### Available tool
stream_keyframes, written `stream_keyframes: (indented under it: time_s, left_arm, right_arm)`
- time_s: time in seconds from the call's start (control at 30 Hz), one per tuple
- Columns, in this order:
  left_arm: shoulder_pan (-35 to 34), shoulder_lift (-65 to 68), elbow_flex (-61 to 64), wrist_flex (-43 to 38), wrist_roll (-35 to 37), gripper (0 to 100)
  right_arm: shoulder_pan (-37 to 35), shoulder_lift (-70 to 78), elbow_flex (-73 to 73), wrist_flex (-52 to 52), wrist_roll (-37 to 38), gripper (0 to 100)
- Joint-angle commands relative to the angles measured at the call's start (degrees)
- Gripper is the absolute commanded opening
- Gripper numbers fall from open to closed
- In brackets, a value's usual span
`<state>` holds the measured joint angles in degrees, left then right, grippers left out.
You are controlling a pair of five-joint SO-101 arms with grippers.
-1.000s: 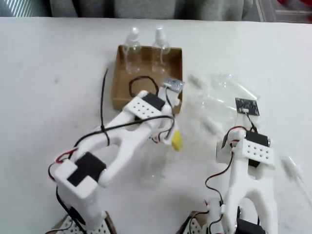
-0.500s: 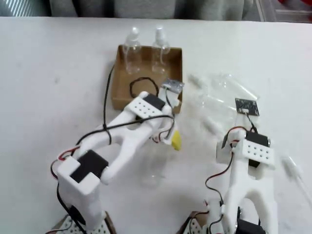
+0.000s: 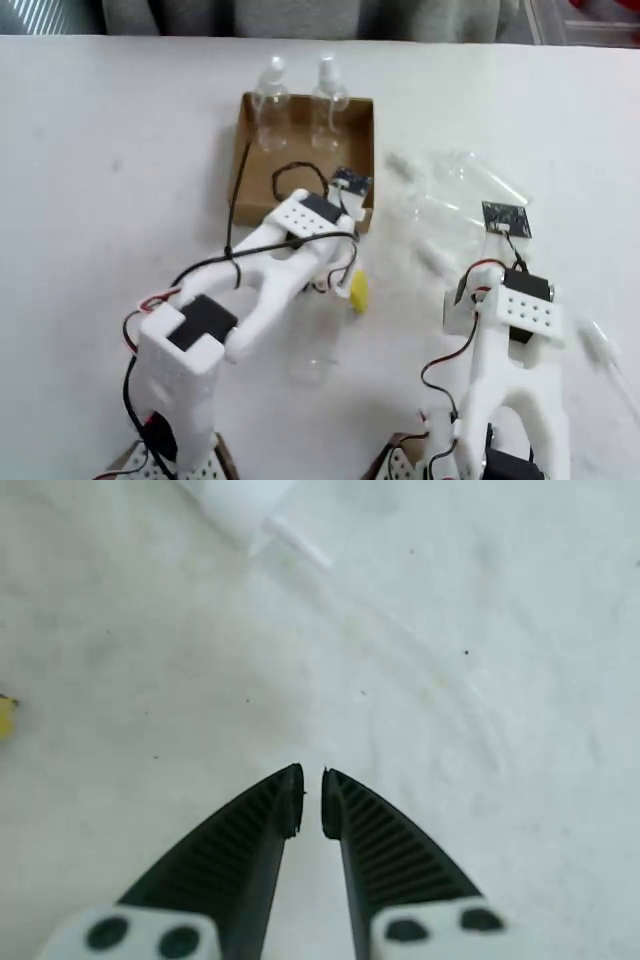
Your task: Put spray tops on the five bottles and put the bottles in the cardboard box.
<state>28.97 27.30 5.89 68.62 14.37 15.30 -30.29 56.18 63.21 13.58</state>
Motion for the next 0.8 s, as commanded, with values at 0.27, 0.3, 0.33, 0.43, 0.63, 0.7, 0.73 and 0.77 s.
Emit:
stream_keyframes:
  time_s: [0.27,0.3,0.33,0.43,0.63,0.7,0.73,0.77]
  left_arm:
    - [-0.22,0.22,-2.55,-0.18,-2.99,4]
    - [-0.22,0.22,-2.73,0.79,-3.78,6]
    - [-0.22,0.22,-3.43,1.67,-3.96,6]
    - [-0.31,0.22,-6.77,6.68,-4.40,2]
    - [-0.31,0.22,-11.34,16.09,-15.03,3]
    - [-0.31,0.22,-11.43,17.05,-19.43,3]
    - [-0.31,0.22,-11.34,17.05,-20.75,3]
    - [-0.31,0.22,-11.34,17.05,-21.19,3]
  right_arm:
    - [-0.66,-1.27,-0.26,-0.57,0.70,1.6]
    - [-0.66,-1.27,-0.26,-0.57,0.70,1.6]
    - [-0.66,-1.27,-0.26,-0.57,0.70,1.6]
    - [-0.66,-1.27,-0.26,-0.57,0.70,1.6]
    - [-0.66,-1.27,-0.26,-0.57,0.70,1.6]
    - [-0.66,-1.27,-0.26,-0.57,0.70,1.6]
    - [-0.66,-1.27,-0.26,-0.57,0.70,1.6]
    - [-0.66,-1.27,-0.26,-0.57,0.70,1.6]
